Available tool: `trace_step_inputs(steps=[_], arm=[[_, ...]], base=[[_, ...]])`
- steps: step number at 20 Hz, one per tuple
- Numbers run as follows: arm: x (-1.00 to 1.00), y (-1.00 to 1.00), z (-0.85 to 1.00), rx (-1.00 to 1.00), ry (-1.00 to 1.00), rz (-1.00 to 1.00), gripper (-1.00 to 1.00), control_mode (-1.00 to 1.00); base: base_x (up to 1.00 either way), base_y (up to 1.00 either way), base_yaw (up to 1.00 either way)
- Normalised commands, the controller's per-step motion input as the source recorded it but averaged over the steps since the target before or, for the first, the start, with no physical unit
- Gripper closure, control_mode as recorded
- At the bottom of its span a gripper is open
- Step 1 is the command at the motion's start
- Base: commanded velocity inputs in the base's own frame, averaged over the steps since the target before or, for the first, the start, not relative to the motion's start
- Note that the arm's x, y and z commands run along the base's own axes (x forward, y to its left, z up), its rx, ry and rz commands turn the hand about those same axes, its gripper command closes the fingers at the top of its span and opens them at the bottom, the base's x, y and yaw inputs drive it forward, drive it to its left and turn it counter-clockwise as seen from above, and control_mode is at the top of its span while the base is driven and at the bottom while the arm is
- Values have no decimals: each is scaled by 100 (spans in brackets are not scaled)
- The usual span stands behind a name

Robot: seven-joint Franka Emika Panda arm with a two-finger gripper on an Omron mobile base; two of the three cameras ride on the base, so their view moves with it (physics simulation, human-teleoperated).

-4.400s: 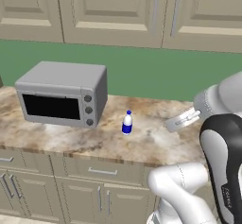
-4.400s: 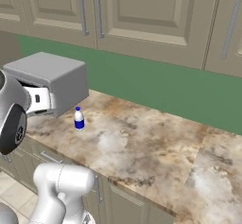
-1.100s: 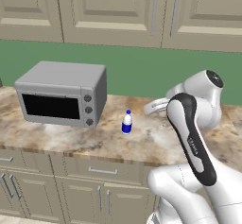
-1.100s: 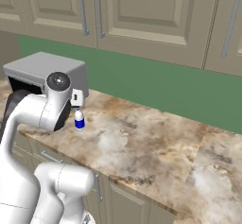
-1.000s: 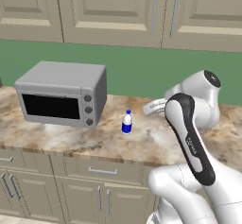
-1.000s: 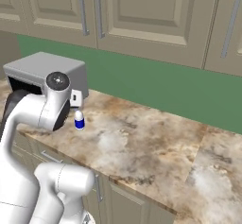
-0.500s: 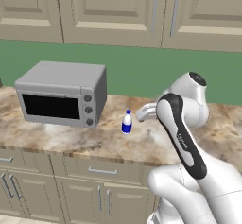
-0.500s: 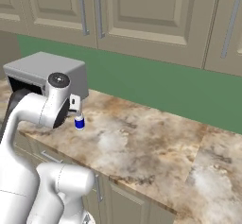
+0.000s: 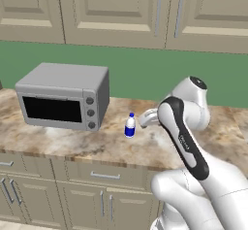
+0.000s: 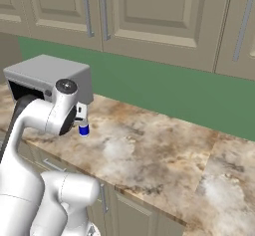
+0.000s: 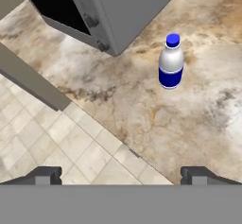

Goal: Move the drinks to the dining counter.

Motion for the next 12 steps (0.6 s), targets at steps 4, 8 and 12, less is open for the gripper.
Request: trace_step_inputs(steps=[4, 8, 12], arm=[[1, 0, -15, 0, -7, 1, -100, -100], [10, 0, -6, 0, -15, 2, -100, -100], [23, 0, -7, 0, -13, 2, -100, -100]], base=[[0, 0, 0], [0, 0, 0], [0, 0, 0]])
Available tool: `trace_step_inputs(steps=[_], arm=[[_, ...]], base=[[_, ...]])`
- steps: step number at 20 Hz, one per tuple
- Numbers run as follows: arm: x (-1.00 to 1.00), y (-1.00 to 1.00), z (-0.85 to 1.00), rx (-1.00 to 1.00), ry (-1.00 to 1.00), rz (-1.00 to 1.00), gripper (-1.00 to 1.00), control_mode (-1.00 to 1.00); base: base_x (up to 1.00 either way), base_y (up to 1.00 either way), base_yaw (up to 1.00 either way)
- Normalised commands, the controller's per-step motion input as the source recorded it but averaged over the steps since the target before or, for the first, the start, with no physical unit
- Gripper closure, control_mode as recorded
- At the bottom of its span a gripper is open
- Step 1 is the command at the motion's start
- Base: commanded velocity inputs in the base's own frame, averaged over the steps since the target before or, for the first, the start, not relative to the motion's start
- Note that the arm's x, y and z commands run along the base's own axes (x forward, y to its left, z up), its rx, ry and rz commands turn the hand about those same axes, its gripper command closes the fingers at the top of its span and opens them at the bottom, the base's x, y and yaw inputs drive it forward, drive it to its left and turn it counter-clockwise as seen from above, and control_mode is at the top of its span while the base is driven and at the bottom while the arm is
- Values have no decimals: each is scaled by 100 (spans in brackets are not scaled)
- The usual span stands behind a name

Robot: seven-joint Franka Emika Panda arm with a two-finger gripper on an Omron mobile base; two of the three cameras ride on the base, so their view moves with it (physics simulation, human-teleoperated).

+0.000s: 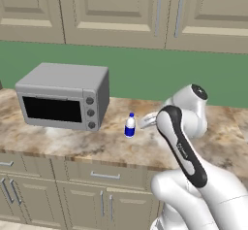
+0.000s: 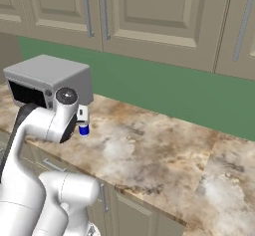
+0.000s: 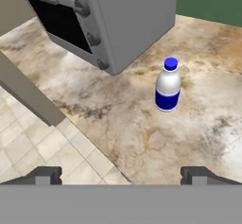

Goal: Move the drinks to the dining counter.

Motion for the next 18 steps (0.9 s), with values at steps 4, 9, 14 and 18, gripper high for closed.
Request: trace_step_inputs(steps=[4, 9, 14, 18], arm=[[29, 0, -6, 0, -6, 1, -100, -100], [32, 0, -5, 0, -1, 0, -100, -100], [27, 0, -4, 0, 0, 0, -100, -100], [26, 0, -4, 0, 0, 0, -100, -100]], base=[[0, 0, 0], [0, 0, 0], [0, 0, 0], [0, 0, 0]])
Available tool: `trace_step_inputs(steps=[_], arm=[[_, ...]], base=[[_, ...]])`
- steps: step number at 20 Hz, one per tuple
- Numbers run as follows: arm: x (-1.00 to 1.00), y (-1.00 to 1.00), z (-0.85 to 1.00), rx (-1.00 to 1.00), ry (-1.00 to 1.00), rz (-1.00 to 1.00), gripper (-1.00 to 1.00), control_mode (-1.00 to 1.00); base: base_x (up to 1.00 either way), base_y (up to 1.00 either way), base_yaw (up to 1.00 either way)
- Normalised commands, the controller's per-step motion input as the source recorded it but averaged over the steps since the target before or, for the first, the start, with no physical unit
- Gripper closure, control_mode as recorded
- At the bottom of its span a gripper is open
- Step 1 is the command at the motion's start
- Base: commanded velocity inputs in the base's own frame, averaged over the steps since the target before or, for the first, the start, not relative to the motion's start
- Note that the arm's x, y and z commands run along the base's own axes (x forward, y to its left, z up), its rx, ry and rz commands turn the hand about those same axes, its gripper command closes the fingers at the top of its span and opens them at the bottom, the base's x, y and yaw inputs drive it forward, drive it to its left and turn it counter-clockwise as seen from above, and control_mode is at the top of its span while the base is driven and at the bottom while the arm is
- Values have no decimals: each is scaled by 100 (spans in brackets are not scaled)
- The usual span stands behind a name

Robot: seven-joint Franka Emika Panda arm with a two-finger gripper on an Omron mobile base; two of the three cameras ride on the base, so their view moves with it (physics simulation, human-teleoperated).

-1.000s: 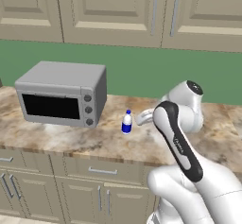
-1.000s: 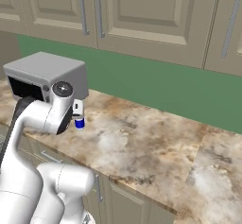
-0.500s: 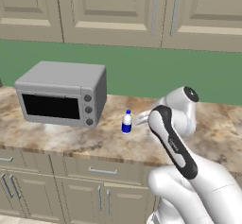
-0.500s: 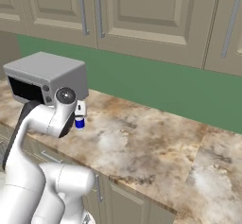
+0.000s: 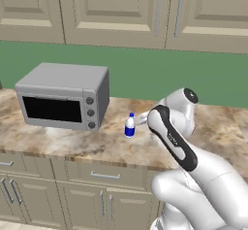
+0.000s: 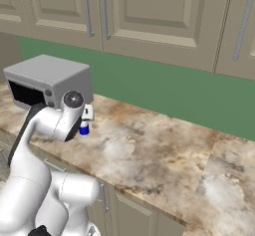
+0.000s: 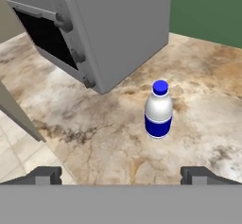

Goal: Move the drinks to the dining counter.

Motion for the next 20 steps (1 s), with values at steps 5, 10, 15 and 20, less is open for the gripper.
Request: trace_step_inputs(steps=[5, 10, 15, 20], arm=[[24, 0, -8, 0, 0, 0, -100, -100], [18, 1, -10, 0, -3, 0, -100, -100], [22, 5, -14, 0, -5, 0, -100, -100], [18, 2, -17, 0, -3, 0, -100, -100]], base=[[0, 0, 0], [0, 0, 0], [0, 0, 0], [0, 0, 0]])
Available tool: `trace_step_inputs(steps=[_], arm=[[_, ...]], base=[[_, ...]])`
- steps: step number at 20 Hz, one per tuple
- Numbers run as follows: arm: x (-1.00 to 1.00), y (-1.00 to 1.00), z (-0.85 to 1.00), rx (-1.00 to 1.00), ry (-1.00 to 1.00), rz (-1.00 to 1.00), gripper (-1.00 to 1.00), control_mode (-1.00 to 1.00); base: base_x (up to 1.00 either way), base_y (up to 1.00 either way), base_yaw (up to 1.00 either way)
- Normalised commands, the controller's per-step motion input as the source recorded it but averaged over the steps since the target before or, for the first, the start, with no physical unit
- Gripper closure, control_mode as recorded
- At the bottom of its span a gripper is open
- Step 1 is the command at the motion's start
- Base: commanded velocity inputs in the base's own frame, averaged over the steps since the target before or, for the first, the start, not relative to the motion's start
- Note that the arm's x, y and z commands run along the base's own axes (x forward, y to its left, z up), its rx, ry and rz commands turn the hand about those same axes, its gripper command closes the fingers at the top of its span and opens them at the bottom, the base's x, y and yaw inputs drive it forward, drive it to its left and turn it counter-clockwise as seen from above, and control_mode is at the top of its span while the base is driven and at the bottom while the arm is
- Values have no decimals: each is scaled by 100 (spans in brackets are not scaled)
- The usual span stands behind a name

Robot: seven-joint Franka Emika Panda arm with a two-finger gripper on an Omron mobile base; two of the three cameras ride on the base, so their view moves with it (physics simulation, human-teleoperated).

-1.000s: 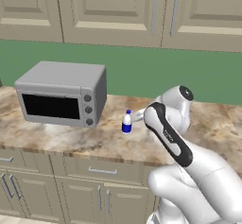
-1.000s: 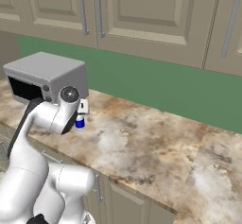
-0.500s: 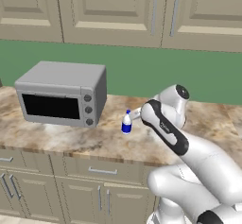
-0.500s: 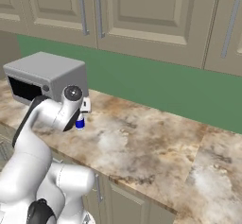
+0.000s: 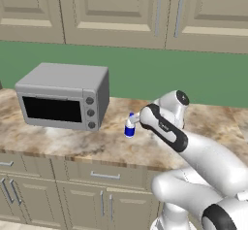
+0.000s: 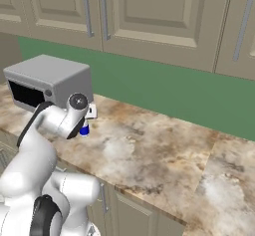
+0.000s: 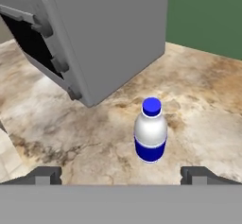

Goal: Move the drinks to the dining counter.

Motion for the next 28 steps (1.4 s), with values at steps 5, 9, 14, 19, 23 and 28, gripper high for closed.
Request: trace_step_inputs(steps=[5, 9, 14, 19, 23, 28], arm=[[18, 0, -16, 0, 0, 0, -100, -100], [24, 1, 0, 0, 0, 0, -100, -100], [19, 0, -1, 0, 0, 0, -100, -100], [20, 0, -21, 0, 0, 0, -100, -100], [21, 2, -23, 0, 0, 0, -100, -100], [22, 6, -18, 0, 0, 0, -100, -100]], base=[[0, 0, 0], [0, 0, 0], [0, 0, 0], [0, 0, 0], [0, 0, 0], [0, 0, 0]])
